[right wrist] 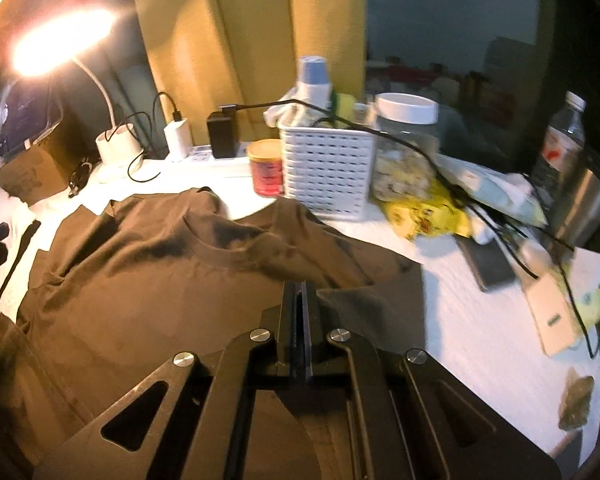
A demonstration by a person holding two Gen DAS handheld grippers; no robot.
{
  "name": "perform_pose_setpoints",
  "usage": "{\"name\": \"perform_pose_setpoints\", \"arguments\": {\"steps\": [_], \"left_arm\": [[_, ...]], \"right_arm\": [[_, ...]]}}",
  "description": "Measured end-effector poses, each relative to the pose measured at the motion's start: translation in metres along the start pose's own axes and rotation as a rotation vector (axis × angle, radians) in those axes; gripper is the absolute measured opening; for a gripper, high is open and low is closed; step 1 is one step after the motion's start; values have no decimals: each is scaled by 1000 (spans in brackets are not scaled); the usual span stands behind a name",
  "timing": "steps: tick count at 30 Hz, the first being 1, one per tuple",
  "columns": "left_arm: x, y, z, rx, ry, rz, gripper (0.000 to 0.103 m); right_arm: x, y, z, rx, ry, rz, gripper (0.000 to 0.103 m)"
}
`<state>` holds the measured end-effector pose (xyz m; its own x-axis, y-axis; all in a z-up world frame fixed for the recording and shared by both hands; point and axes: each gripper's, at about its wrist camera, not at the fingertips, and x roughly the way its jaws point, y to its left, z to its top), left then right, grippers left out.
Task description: Fold small clothes
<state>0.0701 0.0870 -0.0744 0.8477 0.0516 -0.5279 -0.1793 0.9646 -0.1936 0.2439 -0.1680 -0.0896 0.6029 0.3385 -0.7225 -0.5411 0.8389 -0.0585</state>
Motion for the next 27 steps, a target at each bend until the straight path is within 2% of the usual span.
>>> {"name": "perform_pose_setpoints", "arguments": {"steps": [12,17,18,21,27], "left_arm": [[1,32,-10,-45,23,22,102],[-2,29,-11,-38,27,21,102],[-4,27,-10,-34,24,21,102],[-12,23,-9,-23,11,25,102],[-27,13,-10,-16,-4,23,102]], "right_arm": [[53,25,19,14,55,40,3],[63,30,20,20,35,80,3],[64,32,20,18,37,84,5],[51,34,18,6,16,79,48],[3,17,-13,-31,26,-26,48]]}}
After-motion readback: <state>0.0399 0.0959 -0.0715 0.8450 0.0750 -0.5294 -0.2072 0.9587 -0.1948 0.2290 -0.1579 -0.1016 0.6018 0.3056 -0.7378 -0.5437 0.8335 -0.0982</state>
